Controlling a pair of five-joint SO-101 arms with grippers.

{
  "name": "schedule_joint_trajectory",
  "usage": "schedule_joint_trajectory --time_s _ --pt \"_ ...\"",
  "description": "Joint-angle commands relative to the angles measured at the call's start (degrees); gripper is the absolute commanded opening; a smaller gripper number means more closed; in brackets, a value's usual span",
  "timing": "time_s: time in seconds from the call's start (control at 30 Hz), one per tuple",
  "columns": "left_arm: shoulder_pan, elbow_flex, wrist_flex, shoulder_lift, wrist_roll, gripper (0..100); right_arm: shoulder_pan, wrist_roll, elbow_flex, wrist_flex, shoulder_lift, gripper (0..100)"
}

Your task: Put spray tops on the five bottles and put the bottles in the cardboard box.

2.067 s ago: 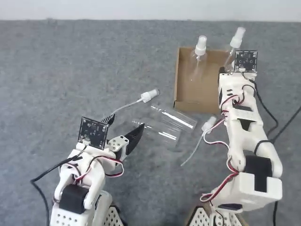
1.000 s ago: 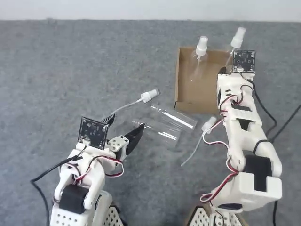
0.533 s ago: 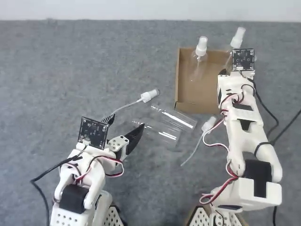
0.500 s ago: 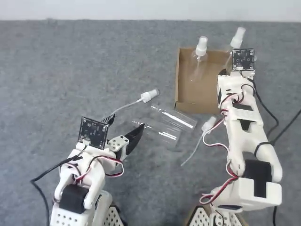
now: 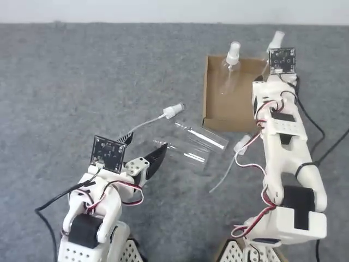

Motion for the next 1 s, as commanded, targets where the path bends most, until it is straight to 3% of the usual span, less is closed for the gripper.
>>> schedule_joint_trajectory --time_s 0.0,0.3,0.67,0.97 --pt "-0.26 -0.48 0.26 -0.44 0.26 29 -0.66 0.97 -7.21 5.14 -4.35 29.7" --pt "-0.26 -0.48 0.26 -0.44 0.26 29 -0.75 1.05 -11.34 12.70 -5.41 29.7" --pt "-0.26 -0.48 0.26 -0.44 0.26 29 -5.23 1.05 -11.34 25.19 -21.05 29.7" --pt "-0.53 -0.48 0.26 -0.44 0.26 29 -15.16 0.97 -11.25 47.25 -33.19 29.6"
